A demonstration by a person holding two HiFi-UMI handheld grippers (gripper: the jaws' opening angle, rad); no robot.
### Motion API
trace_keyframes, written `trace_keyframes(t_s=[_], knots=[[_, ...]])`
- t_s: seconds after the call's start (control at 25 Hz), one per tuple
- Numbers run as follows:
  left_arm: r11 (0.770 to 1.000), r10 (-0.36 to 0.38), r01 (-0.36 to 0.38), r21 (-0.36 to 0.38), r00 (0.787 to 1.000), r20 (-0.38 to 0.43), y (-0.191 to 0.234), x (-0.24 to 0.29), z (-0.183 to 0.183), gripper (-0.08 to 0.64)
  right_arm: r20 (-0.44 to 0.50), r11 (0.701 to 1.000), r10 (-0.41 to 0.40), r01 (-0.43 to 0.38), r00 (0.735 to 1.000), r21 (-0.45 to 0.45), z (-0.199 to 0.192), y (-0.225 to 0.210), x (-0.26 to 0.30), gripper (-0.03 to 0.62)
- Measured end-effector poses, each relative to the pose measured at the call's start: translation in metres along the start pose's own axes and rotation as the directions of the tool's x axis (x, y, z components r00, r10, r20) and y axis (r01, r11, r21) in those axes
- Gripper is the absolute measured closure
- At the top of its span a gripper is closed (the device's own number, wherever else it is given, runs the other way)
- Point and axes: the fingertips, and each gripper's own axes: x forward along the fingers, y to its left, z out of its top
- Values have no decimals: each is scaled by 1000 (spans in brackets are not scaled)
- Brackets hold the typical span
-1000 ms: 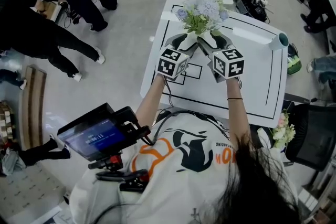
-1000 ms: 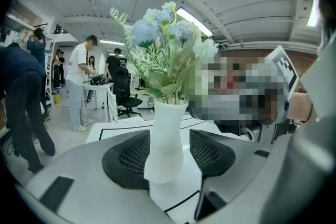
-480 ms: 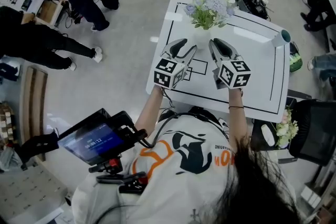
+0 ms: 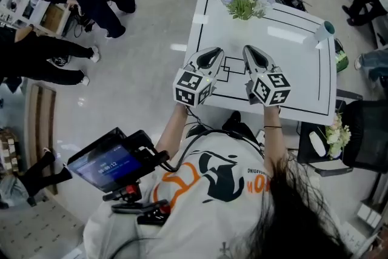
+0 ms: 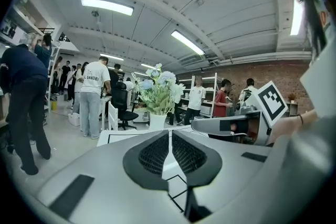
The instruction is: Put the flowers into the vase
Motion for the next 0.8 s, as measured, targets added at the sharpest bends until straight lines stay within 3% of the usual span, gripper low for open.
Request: trace_keyframes(t_s=[0.8], knots=[[997,-75,77,-15,995,72,-51,-113,-8,549,84,995,-91,88,992,36,-33,100,-89,578]])
